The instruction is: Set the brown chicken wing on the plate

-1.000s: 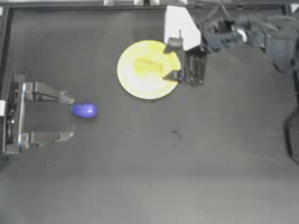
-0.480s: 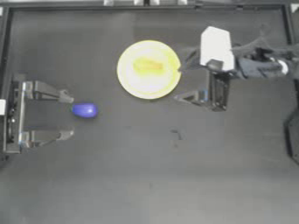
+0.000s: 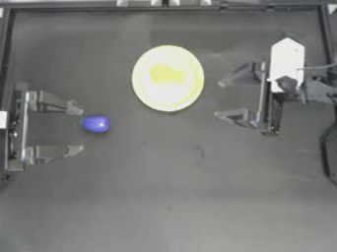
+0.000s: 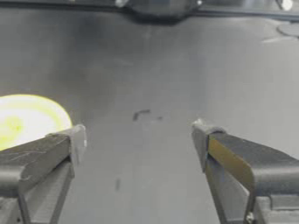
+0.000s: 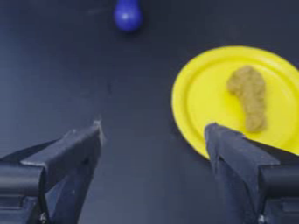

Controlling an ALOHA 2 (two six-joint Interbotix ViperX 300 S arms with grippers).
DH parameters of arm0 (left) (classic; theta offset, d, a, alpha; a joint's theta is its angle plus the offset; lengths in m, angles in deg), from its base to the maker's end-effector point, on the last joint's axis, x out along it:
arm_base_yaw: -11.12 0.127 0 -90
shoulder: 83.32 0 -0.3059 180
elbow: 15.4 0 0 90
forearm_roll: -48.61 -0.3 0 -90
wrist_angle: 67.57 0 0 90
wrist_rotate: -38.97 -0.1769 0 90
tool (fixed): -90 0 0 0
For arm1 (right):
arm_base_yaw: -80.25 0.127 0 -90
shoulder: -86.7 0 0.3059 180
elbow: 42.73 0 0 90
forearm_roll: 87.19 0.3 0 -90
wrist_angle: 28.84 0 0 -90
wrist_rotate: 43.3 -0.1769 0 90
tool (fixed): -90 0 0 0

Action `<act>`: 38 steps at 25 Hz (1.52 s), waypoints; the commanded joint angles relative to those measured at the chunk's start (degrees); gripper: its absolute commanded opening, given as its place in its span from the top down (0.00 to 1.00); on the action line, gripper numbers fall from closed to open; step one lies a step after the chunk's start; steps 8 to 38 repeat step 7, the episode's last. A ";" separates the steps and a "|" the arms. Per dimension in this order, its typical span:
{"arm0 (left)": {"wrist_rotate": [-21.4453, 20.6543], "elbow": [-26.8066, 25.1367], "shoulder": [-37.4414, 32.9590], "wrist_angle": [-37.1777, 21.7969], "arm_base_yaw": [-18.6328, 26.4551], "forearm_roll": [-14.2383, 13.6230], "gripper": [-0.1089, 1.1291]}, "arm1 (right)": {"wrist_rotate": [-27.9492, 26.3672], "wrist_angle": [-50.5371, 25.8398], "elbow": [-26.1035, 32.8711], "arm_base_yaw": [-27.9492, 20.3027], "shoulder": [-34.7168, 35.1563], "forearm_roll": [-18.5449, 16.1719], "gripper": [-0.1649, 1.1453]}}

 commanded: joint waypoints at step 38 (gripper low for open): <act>-0.26 1.49 -0.35 0.00 0.09 -0.35 0.10 | 0.09 4.04 -3.96 3.96 -5.71 2.72 0.12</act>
